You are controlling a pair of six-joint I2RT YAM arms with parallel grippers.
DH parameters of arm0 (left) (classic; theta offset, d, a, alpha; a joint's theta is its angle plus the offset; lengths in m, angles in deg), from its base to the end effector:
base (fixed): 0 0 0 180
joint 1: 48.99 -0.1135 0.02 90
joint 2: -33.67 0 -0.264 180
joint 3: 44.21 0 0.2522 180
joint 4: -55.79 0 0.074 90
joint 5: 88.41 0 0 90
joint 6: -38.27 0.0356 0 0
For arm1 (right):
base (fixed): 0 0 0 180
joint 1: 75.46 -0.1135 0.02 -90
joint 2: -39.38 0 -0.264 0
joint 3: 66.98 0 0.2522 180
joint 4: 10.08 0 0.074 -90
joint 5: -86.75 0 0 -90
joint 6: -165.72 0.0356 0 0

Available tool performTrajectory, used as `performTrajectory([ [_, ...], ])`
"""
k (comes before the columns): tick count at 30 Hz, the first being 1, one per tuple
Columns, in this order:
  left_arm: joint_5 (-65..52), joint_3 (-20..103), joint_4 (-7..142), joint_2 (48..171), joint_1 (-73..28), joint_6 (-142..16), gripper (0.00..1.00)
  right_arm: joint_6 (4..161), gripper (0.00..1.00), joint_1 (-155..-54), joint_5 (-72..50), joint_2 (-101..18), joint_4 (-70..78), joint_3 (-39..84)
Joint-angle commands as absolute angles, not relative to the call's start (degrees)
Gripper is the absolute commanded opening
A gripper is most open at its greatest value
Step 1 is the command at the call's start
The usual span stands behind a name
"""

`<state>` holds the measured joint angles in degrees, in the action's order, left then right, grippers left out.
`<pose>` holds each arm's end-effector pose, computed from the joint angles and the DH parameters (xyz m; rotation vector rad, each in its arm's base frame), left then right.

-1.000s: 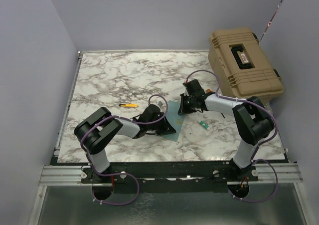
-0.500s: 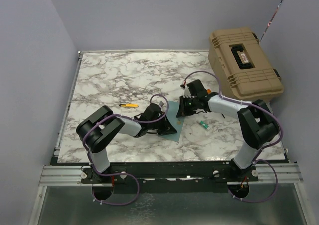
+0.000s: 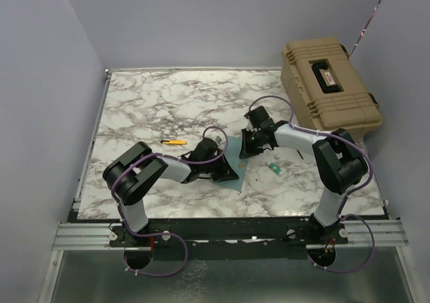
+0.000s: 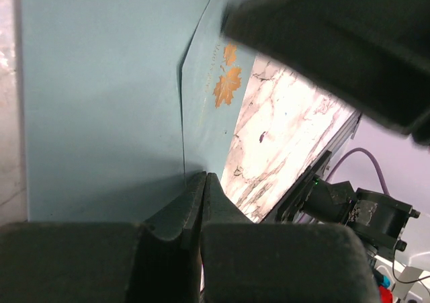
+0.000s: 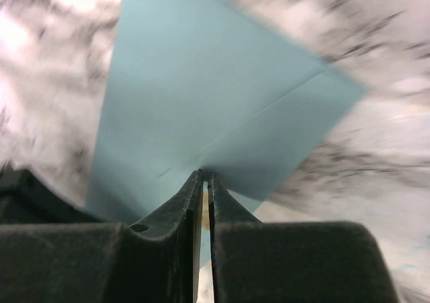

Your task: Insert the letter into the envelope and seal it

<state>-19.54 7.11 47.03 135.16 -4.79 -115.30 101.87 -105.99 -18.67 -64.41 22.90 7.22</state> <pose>0.2165 -0.2285 0.1076 -0.2253 2.6432 -1.2545 0.2985 0.1870 0.1492 -0.1976 2.7682 0.6518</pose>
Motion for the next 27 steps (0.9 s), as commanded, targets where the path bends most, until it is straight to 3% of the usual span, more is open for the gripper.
performTrajectory([
  [1, -15.7, 3.8, 59.4, 138.1, -5.1, -111.3, 0.0, 101.5, 0.13, -103.9, 6.6, -67.8, 26.1, 8.8],
  [7, -16.1, 4.1, 59.4, 138.1, -5.3, -110.6, 0.0, 99.7, 0.16, -103.8, 11.6, -65.1, 22.7, 9.4],
  [13, -17.1, 7.0, 59.1, 134.3, -5.4, -105.9, 0.0, 98.5, 0.27, -103.9, -5.4, -53.7, 19.3, 7.3],
  [19, -19.0, 11.7, 57.4, 127.8, -5.6, -104.9, 0.09, 103.5, 0.34, -103.9, -14.3, -47.5, 20.9, 1.0],
  [23, -18.4, 14.6, 56.8, 129.7, -5.7, -104.0, 0.03, 105.6, 0.33, -103.9, -10.9, -44.9, 23.8, -2.2],
  [27, -16.6, 16.1, 56.6, 131.5, -5.9, -103.8, 0.01, 106.3, 0.35, -103.9, 2.0, -42.0, 32.0, -2.0],
])
